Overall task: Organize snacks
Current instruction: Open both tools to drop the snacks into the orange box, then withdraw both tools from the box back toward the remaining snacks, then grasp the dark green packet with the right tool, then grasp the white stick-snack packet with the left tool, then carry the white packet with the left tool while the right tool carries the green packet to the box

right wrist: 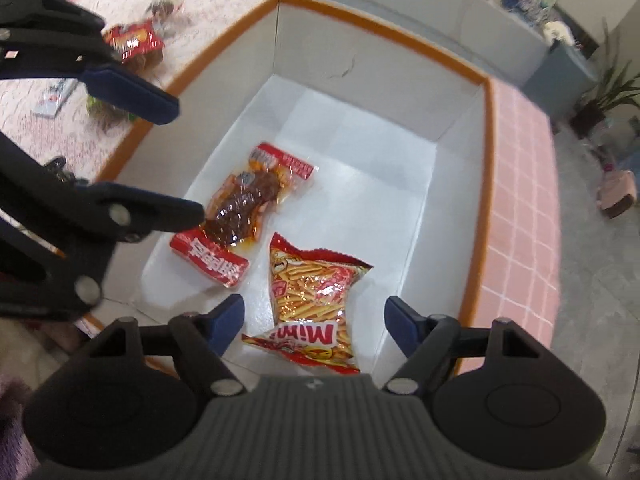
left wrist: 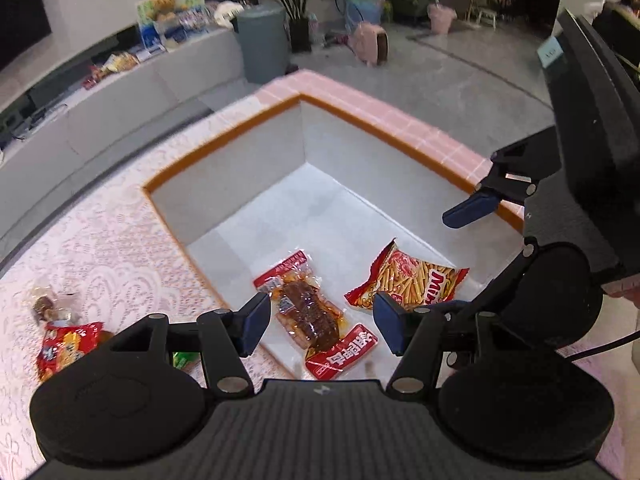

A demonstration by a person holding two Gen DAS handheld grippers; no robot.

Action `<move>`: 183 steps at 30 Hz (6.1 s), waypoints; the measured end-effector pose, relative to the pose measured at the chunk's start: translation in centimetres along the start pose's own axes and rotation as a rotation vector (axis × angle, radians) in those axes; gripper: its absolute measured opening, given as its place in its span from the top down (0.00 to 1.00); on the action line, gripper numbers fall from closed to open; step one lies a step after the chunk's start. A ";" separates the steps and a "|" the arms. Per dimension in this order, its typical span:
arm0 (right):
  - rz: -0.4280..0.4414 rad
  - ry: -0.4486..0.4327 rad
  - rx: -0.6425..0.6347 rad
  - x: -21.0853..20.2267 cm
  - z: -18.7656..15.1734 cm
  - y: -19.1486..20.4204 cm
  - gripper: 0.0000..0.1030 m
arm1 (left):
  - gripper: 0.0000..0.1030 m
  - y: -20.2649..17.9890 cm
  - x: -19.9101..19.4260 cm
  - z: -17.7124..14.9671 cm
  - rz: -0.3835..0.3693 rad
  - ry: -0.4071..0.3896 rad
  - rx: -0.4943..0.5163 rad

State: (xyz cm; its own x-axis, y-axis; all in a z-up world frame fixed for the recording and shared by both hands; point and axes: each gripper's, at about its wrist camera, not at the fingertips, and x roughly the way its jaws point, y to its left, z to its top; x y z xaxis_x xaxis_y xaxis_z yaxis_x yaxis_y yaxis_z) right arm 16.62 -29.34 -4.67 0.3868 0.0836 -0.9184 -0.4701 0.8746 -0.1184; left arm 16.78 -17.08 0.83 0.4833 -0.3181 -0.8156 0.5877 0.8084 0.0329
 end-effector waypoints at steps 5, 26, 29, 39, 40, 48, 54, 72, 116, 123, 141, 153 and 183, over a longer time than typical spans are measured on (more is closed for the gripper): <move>-0.021 -0.119 0.083 -2.4 -0.8 1.2 0.27 | 0.33 1.1 -2.7 -1.8 0.027 -0.062 -0.035; -0.066 -0.566 0.204 -8.0 -2.4 13.8 0.22 | 0.33 8.3 -8.7 -13.4 0.146 -0.118 -0.312; -0.044 -0.577 0.226 -8.0 -2.3 15.6 0.22 | 0.33 9.4 -8.9 -15.3 0.155 -0.098 -0.358; 0.016 -0.490 0.226 -4.6 -2.5 20.6 0.28 | 0.33 12.5 -8.6 -21.6 0.166 -0.023 -0.502; 0.017 -0.478 0.222 -4.2 -2.5 21.0 0.28 | 0.33 12.7 -8.5 -22.0 0.166 -0.015 -0.510; 0.077 -0.382 0.211 -0.8 -1.3 22.9 0.37 | 0.33 14.0 -7.3 -23.5 0.171 0.017 -0.554; 0.103 -0.296 0.255 1.3 0.6 23.4 0.37 | 0.33 15.3 -6.9 -23.8 0.197 0.030 -0.585; 0.185 -0.191 0.321 5.7 3.1 23.5 0.50 | 0.33 17.2 -5.1 -23.9 0.188 0.069 -0.584; 0.208 -0.163 0.325 7.8 8.5 20.0 0.59 | 0.19 26.6 0.5 -19.3 0.371 -0.055 -0.758; 0.226 -0.154 0.318 8.1 8.6 19.8 0.59 | 0.20 26.8 1.9 -19.0 0.414 -0.044 -0.719; 0.273 -0.123 0.337 8.1 8.5 19.5 0.62 | 0.47 24.9 0.2 -18.9 0.445 -0.089 -0.646; 0.330 -0.173 0.231 3.6 6.2 20.3 0.63 | 0.48 20.2 -5.6 -18.5 0.370 -0.113 -0.652; 0.051 -0.359 0.163 -7.4 0.3 5.6 0.63 | 0.48 5.5 -6.3 -3.7 0.005 -0.223 -0.329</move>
State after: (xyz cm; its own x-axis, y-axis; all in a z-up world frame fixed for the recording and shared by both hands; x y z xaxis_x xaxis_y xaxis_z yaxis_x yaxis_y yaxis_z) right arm 11.36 -24.96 1.58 0.6326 0.2649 -0.7278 -0.3749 0.9270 0.0115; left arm 14.52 -8.80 4.04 0.6361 -0.3845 -0.6690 0.3634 0.9141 -0.1797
